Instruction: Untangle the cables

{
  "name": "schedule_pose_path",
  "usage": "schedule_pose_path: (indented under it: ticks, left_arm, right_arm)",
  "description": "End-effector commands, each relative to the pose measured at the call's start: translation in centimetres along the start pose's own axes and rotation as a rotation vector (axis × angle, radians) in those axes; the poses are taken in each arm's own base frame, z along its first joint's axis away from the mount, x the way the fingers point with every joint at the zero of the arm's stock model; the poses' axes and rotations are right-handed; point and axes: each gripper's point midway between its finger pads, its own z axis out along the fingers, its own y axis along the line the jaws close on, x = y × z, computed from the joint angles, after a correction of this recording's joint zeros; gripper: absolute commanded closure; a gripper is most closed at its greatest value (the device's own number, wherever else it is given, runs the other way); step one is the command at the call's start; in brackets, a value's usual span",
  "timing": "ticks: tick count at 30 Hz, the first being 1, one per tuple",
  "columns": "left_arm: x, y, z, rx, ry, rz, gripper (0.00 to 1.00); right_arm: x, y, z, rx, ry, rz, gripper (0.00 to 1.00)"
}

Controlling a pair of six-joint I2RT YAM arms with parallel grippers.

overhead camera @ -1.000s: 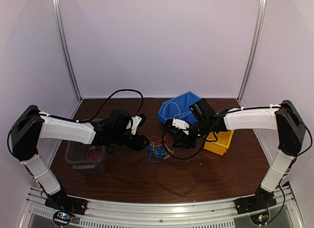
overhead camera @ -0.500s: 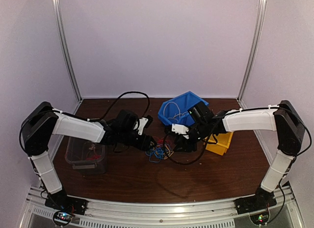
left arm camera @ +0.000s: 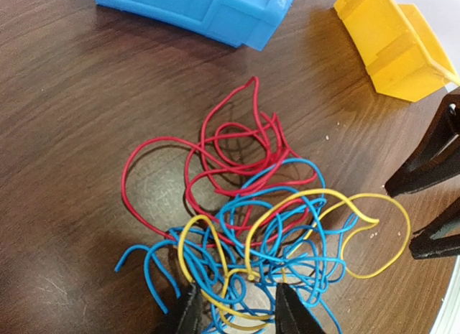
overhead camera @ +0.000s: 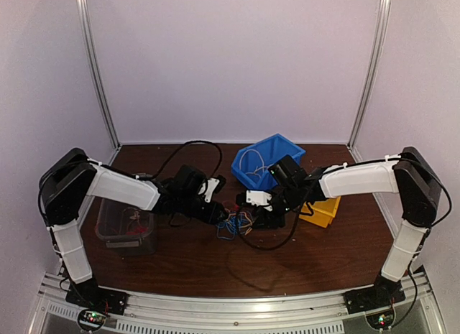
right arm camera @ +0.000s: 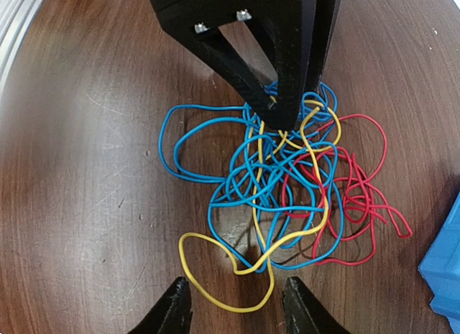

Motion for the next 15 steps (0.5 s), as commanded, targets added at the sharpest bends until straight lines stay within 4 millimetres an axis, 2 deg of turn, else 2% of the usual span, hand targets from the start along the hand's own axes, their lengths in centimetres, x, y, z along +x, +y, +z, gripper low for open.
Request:
schedule_pose_path:
  ticks: [1, 6, 8, 11, 15]
  left_arm:
    - [-1.91, -0.77, 0.33, 0.034, -0.051, 0.009, 0.65]
    - [-2.04, -0.69, 0.43, 0.030, -0.054, 0.008, 0.66]
    - [-2.06, -0.71, 0.47, 0.031, -0.054, 0.010, 0.66]
    - [-2.07, -0.68, 0.47, 0.030, -0.054, 0.010, 0.67]
    - [-2.03, -0.52, 0.48, 0.021, -0.054, 0.008, 0.67]
  right_arm:
    - [0.73, -0.05, 0.59, 0.027, 0.027, -0.022, 0.54]
    - [1.25, 0.25, 0.96, 0.006, 0.048, -0.028, 0.55]
    - [1.43, 0.13, 1.03, 0.014, 0.056, -0.027, 0.59]
    - [1.43, 0.05, 0.83, 0.025, 0.056, -0.027, 0.71]
    - [1.58, 0.28, 0.78, 0.016, 0.060, -0.024, 0.73]
